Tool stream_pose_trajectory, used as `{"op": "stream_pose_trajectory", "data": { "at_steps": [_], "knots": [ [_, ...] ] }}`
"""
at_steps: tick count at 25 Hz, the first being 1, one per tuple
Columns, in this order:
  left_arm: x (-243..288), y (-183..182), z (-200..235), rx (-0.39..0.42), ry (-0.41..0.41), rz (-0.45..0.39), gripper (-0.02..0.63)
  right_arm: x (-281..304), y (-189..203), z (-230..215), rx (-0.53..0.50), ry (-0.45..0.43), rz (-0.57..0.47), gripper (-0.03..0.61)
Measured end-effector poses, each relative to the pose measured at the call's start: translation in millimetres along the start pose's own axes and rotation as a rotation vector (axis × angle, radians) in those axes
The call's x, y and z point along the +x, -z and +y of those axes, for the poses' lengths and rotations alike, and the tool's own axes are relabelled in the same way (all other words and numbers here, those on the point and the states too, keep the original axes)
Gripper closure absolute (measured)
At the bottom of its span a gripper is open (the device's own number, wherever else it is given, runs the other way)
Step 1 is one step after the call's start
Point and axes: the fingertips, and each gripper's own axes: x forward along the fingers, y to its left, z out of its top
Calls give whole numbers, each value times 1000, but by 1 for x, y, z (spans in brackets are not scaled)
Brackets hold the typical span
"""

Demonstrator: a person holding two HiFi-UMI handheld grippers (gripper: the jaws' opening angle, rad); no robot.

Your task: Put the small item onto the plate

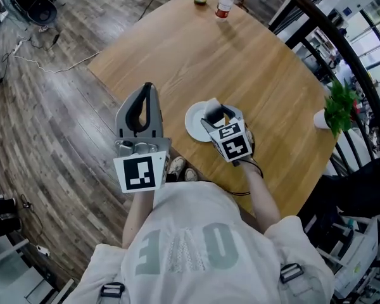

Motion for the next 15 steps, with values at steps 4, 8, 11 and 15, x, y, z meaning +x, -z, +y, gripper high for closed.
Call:
{"op": "stream_pose_trajectory", "data": {
  "at_steps": [4,8,11,15],
  "knots": [
    [-1,1,1,13,-9,6,604,26,32,10,-22,-70,133,259],
    [0,5,4,15,-22,17,604,49,49,10,-50,-85,206,259],
    [-2,7,7,17,-31,26,604,53,55,12,-52,-99,239,259],
    [-3,8,12,17,-45,29,604,60,62,15,-69,-108,259,259]
  ]
}}
